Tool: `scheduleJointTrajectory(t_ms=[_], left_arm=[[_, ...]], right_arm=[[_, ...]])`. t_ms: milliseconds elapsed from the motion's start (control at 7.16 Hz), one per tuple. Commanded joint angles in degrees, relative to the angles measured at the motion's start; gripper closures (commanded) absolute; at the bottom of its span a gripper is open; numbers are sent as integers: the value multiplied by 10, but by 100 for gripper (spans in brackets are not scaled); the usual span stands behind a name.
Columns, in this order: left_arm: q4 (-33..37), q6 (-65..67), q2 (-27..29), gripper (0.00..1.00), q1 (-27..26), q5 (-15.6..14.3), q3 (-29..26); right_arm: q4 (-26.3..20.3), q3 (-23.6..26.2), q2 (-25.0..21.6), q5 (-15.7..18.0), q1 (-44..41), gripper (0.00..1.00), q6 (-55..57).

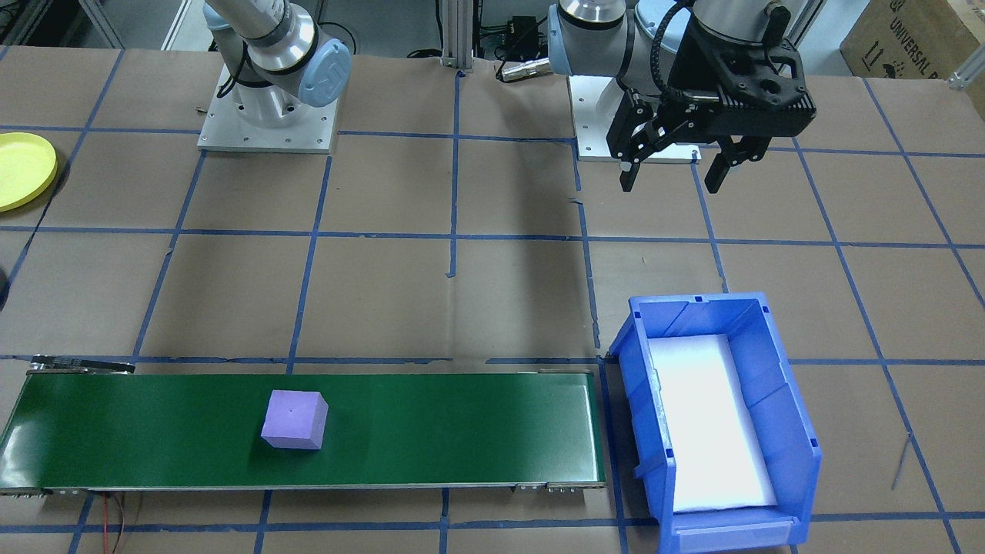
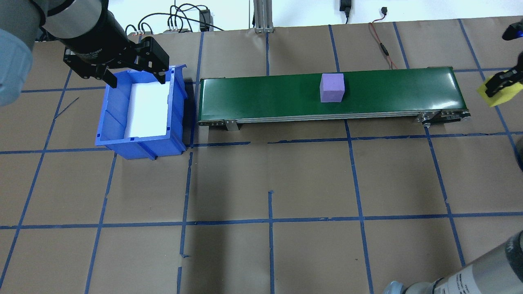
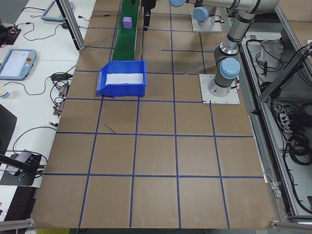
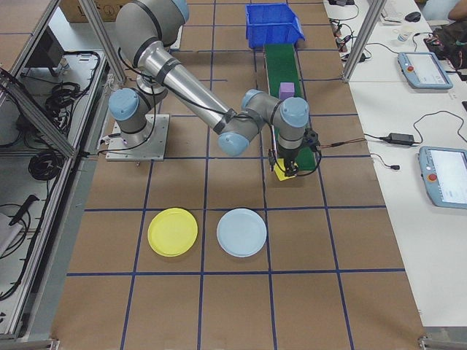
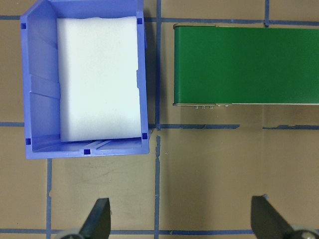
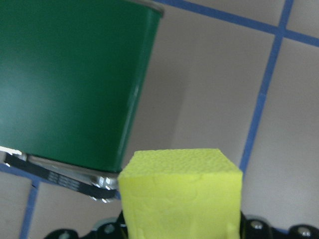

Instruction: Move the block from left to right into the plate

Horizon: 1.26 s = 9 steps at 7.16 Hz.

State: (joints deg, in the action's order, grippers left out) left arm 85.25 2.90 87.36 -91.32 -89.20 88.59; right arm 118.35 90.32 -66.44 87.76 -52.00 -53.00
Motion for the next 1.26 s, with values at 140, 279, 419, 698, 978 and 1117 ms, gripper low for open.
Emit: scheduleJointTrajectory(t_ms=[140, 279, 419, 698, 978, 1117], left_arm=[[0, 0, 0, 0, 0, 1, 0], [0, 1, 0, 0, 0, 1, 0], [0, 0, 0, 0, 0, 1, 0], [0, 1, 0, 0, 0, 1, 0], [0, 1, 0, 0, 0, 1, 0], [0, 0, 0, 0, -1, 0, 1]], right_arm=[[-25, 79, -27, 1, 199, 87, -121], [-25, 135, -71, 4, 254, 87, -147], [-21, 197, -108, 4, 308, 86, -177], [-16, 248, -125, 3, 406, 86, -231], [-9, 247, -121, 4, 417, 63, -238], [-6, 246, -116, 3, 417, 37, -234]])
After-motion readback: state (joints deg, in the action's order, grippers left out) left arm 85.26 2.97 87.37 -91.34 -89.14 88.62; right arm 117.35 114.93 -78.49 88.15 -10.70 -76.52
